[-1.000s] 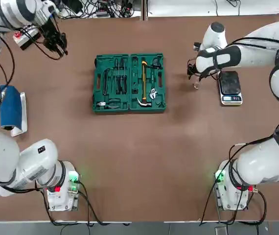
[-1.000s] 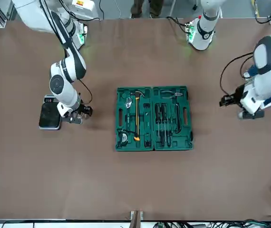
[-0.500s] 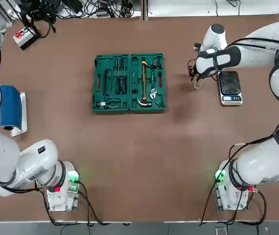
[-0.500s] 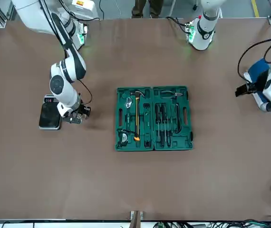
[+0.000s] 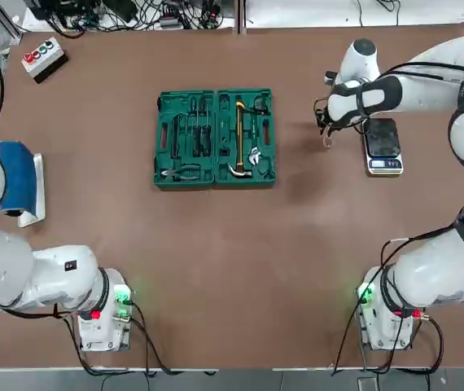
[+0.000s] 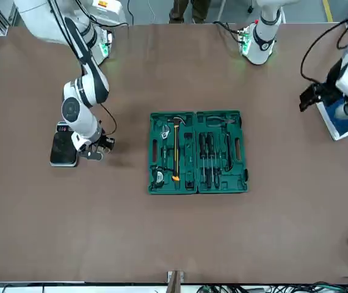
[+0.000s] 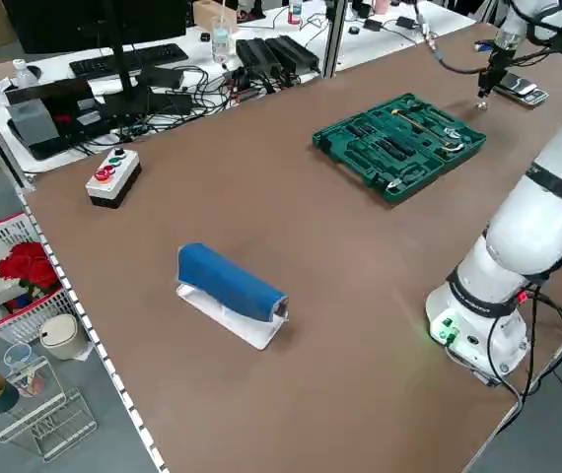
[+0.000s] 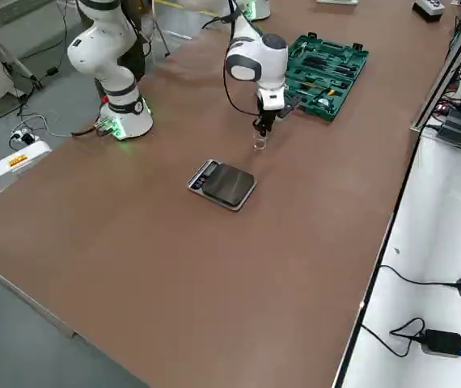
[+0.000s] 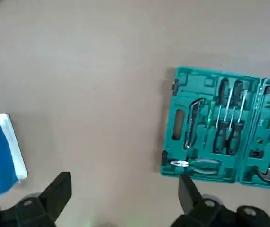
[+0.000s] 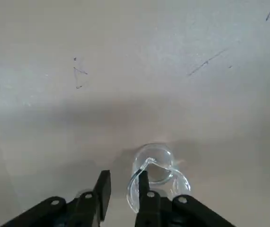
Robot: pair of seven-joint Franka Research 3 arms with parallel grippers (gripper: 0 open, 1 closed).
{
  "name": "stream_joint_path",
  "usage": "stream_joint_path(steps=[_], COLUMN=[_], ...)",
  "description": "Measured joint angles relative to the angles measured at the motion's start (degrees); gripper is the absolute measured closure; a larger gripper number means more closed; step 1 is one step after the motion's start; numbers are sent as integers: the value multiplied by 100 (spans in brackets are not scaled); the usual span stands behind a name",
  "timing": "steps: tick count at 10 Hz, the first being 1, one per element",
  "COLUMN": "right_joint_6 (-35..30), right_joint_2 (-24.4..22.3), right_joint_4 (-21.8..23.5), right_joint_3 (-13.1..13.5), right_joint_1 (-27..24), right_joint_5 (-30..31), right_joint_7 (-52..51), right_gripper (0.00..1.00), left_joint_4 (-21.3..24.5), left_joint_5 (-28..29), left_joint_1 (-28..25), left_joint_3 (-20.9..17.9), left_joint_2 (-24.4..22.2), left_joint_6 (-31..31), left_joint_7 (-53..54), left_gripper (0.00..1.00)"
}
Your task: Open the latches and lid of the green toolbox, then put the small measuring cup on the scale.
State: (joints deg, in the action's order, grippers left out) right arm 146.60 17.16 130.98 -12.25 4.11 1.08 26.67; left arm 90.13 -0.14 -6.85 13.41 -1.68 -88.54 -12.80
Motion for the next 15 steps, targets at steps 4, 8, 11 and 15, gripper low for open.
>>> stream_joint_path(steps=[4,8,11,15], right_joint_6=[0,-34,-312,-746], right_joint_2=[0,-25,-24,-22], right_joint_4=[7,2,-126,-354], right_joint_3=[12,29,32,32], right_joint_1=[-2,-14,-36,-38], right_joint_5=[1,5,5,5], right_joint_7=[-1,-1,3,7], right_gripper=[86,93,93,94], left_joint_4=[-291,-415,-447,-449], left_joint_5=[0,66,74,74], left_joint_1=[167,153,147,233], left_joint_3=[-248,-307,-299,-230], left_joint_2=[20,143,230,322], left_joint_6=[108,107,149,677], left_joint_7=[165,174,303,605], left_gripper=[0,0,0,0])
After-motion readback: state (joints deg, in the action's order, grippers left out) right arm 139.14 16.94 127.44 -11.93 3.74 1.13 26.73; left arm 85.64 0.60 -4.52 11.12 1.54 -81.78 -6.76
